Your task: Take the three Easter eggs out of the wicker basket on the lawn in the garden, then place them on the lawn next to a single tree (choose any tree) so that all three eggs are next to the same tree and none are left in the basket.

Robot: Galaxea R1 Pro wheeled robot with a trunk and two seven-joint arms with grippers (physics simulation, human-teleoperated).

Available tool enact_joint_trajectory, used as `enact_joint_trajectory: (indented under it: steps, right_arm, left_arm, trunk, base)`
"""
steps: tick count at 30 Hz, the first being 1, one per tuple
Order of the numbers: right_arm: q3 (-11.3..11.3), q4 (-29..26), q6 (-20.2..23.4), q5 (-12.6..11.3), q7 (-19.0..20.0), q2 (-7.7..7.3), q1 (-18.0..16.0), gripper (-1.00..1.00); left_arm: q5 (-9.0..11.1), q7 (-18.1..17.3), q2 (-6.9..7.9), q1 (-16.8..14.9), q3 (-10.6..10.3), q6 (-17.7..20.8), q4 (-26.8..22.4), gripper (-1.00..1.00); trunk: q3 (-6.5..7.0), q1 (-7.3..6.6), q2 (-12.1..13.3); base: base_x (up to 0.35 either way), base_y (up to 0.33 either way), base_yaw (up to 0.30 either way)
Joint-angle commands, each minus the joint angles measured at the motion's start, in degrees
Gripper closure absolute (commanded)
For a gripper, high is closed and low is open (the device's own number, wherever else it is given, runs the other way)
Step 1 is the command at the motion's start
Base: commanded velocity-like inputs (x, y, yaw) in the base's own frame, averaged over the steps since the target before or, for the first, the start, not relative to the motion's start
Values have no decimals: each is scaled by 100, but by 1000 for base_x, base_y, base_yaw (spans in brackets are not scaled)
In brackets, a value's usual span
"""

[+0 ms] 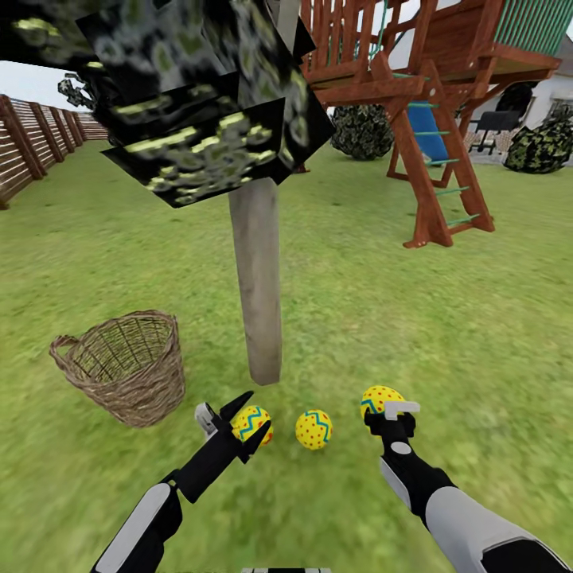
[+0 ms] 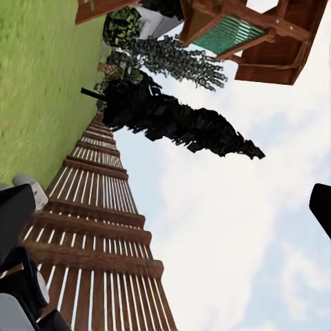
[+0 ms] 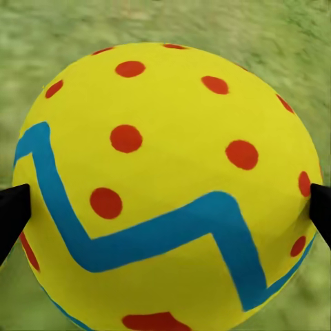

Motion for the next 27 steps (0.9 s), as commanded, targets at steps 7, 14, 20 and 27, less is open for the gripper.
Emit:
enact_joint_trajectory:
  steps: [7,14,20,27]
  right_arm:
    - [446,-15,-37,-69,17,-5,-1,100]
    - [568,-35,10,-81,16,7,6,100]
    - [592,-4,5,-61,0,194,6,100]
    - [596,1,8,-62,0,197,4,100]
  left_arm:
    - [23,-13,4,-5,-13,15,5,-100]
    - [22,-4,4,-5,-13,15,22,-100]
    - [22,-4,4,-5,-13,15,23,-100]
    - [41,9,4,-5,-4,15,194,-100]
  trunk:
    - [-127,49,-80]
    - [-282,67,-89]
    - [-415,83,-97]
    - [-415,83,-97]
  base:
    - [0,-2,29]
    - [0,0,0]
    - [0,0,0]
    - [141,0,0]
